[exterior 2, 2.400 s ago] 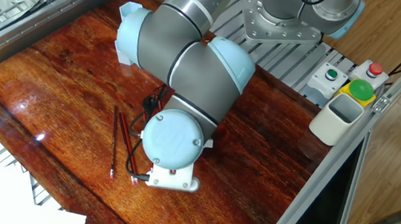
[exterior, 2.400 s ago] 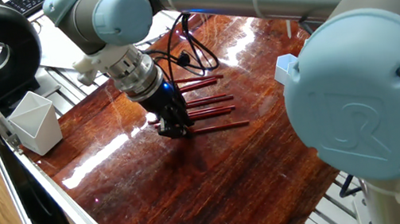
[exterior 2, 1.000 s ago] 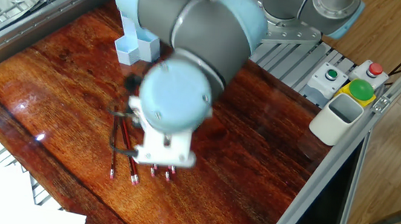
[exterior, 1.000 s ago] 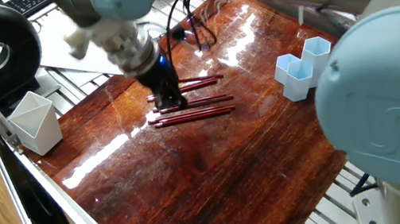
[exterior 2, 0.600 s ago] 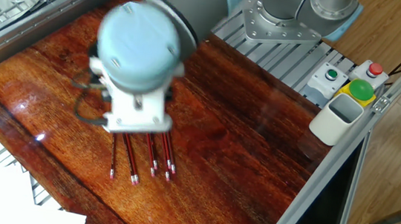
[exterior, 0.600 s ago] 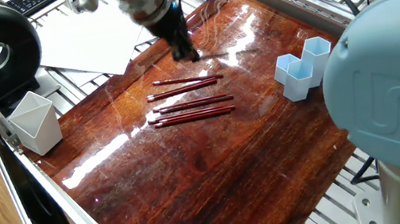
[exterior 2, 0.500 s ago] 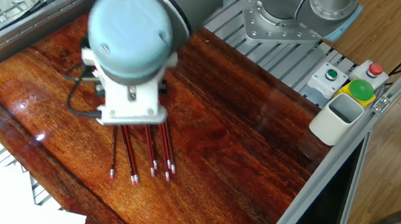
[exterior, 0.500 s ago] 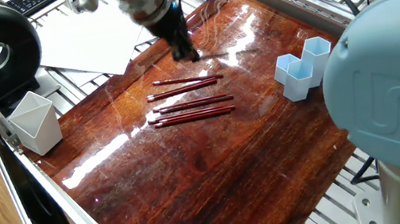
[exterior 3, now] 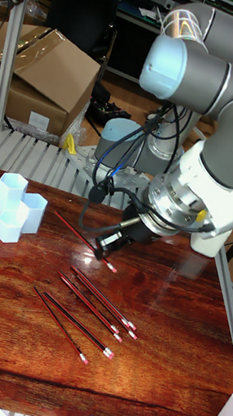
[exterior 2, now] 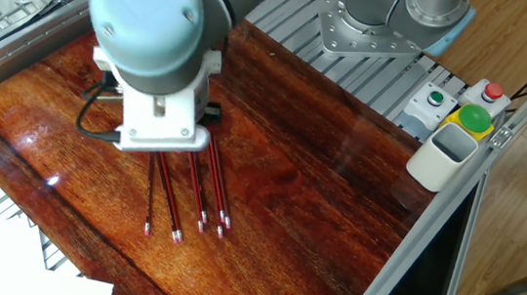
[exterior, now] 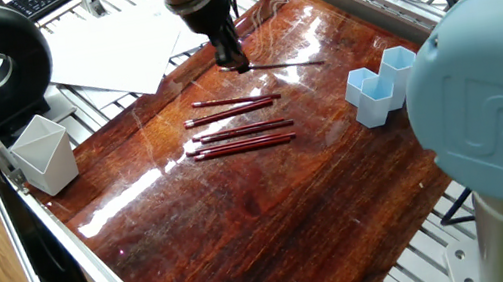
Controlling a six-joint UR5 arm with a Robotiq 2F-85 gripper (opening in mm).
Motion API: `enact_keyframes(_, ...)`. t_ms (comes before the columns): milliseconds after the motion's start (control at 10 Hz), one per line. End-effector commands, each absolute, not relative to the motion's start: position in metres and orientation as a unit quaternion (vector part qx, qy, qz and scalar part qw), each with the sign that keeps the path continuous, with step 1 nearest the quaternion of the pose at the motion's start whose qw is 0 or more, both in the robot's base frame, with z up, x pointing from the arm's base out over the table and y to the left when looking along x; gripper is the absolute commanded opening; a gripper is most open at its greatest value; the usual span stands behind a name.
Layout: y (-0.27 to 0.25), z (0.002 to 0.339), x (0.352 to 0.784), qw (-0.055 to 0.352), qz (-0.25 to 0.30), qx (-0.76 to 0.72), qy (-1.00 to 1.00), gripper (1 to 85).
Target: Put the pen into the pen holder
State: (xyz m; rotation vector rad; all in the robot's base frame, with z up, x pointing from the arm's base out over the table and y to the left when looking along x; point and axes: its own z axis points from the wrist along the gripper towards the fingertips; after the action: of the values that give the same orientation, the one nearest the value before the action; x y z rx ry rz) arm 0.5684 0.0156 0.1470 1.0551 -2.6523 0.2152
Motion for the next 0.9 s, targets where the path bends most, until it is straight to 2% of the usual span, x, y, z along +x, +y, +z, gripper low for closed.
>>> enact_keyframes(0, 0.015, 0.149, 0.574, 0.124, 0.081, 0.324, -0.934, 1.0)
enact_keyframes(100, -0.001, 0.154, 0.568, 0.145, 0.108, 0.316, -0.931, 1.0)
enact_keyframes(200, -0.007, 0.162, 0.559, 0.163, 0.11, 0.323, -0.926, 1.0)
enact_keyframes(400, -0.017, 0.196, 0.532, 0.151, 0.08, 0.342, -0.924, 1.0)
enact_keyframes(500, -0.029, 0.2, 0.523, 0.127, 0.068, 0.36, -0.922, 1.0)
enact_keyframes(700, -0.046, 0.188, 0.542, 0.038, 0.065, 0.402, -0.913, 1.0)
enact_keyframes(800, -0.042, 0.183, 0.541, 0.018, 0.046, 0.407, -0.912, 1.0)
